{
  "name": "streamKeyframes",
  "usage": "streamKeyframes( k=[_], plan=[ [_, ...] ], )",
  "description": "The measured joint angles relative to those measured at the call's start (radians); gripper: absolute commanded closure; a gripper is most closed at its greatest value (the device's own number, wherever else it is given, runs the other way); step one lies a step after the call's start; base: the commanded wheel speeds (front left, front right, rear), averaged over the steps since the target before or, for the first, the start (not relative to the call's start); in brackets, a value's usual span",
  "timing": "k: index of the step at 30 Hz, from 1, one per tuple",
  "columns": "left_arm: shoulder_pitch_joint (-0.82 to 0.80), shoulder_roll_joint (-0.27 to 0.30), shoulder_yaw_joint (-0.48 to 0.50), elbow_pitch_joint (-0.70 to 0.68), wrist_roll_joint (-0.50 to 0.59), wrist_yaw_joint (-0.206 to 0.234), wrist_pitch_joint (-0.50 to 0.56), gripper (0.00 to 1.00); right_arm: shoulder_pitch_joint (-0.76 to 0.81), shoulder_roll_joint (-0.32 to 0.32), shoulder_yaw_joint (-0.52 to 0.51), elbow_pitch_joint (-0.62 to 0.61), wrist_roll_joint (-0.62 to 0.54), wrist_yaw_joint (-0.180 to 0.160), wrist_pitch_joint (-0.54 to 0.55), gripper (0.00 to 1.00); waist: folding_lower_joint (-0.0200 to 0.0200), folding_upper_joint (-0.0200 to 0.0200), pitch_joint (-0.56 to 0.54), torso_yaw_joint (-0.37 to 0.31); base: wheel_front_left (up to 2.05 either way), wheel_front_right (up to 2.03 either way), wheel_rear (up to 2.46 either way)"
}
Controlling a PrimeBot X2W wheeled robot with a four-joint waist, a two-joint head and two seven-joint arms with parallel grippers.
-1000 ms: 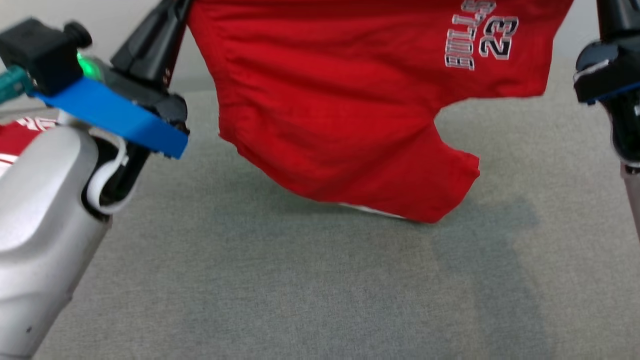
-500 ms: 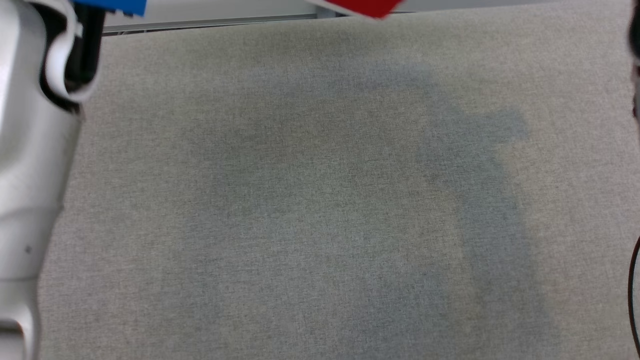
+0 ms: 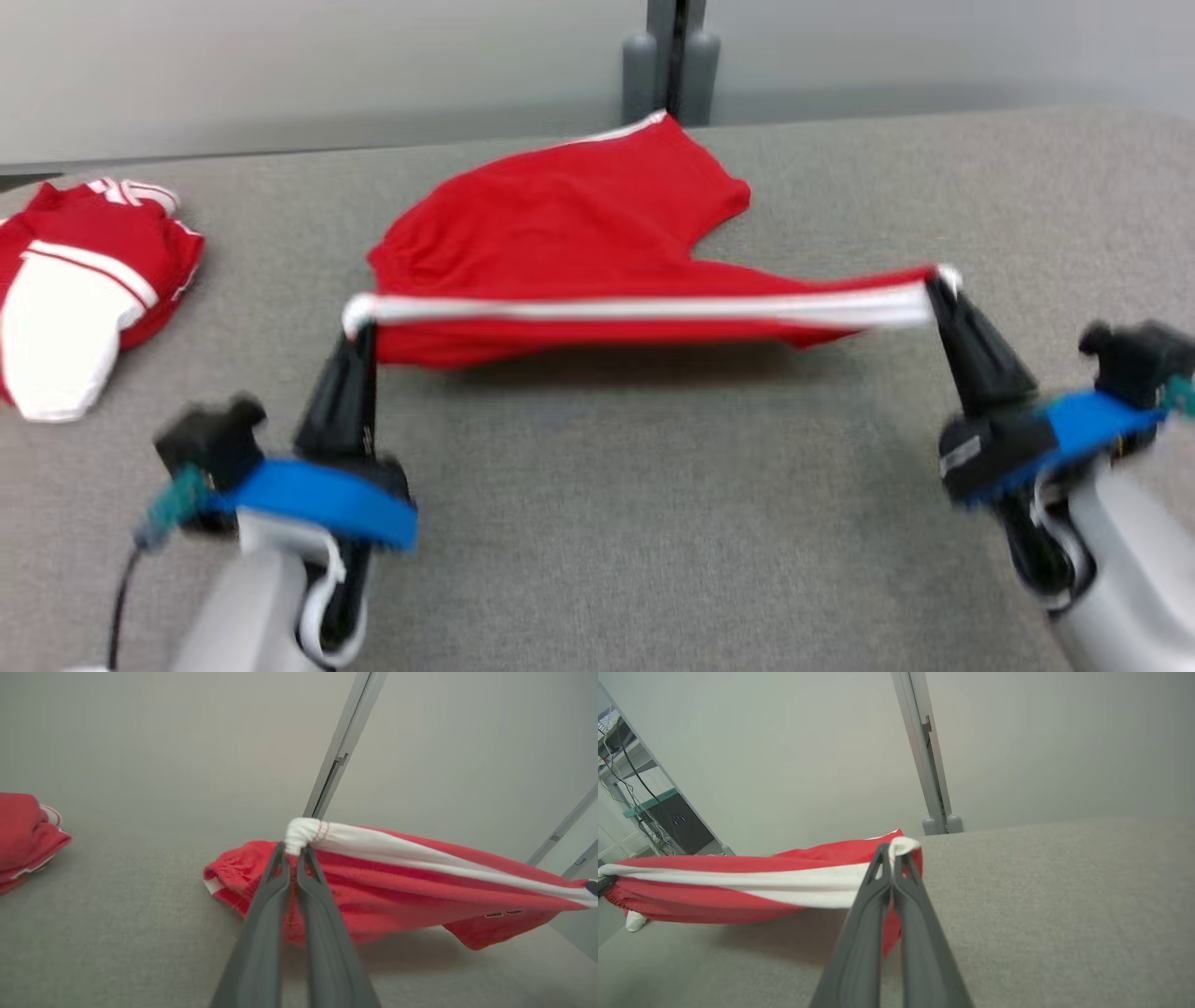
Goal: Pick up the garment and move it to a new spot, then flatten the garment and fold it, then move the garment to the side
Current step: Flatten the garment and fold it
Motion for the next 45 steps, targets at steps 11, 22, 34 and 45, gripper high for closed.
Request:
streamKeyframes(
  k=[11,22,34,45],
  plan=[
    [0.43,-0.095,0.041,-0.099,0.006,-0.001,0.001,1.0,0.49,0.054,-0.108,-0.123,-0.008,0.0,0.0,1.0,-0.0003,-0.0001,-0.175,0.018,0.0,0.0,0.0],
    [0.55,-0.119,0.043,-0.198,0.02,-0.001,0.001,1.0,0.575,0.041,-0.168,-0.227,-0.011,0.001,0.001,1.0,-0.0002,0.0,-0.192,0.016,0.0,0.0,0.0],
    [0.215,-0.156,0.034,-0.135,0.004,0.001,0.0,1.0,0.053,0.035,-0.073,-0.076,-0.051,-0.002,0.093,1.0,0.0003,0.0,-0.032,0.071,0.0,0.0,0.0],
    [0.001,-0.164,-0.033,-0.012,-0.053,0.001,-0.001,1.0,-0.314,0.028,0.026,0.19,-0.13,-0.002,0.137,1.0,0.0003,0.0,0.133,0.177,0.0,0.0,0.0]
  ],
)
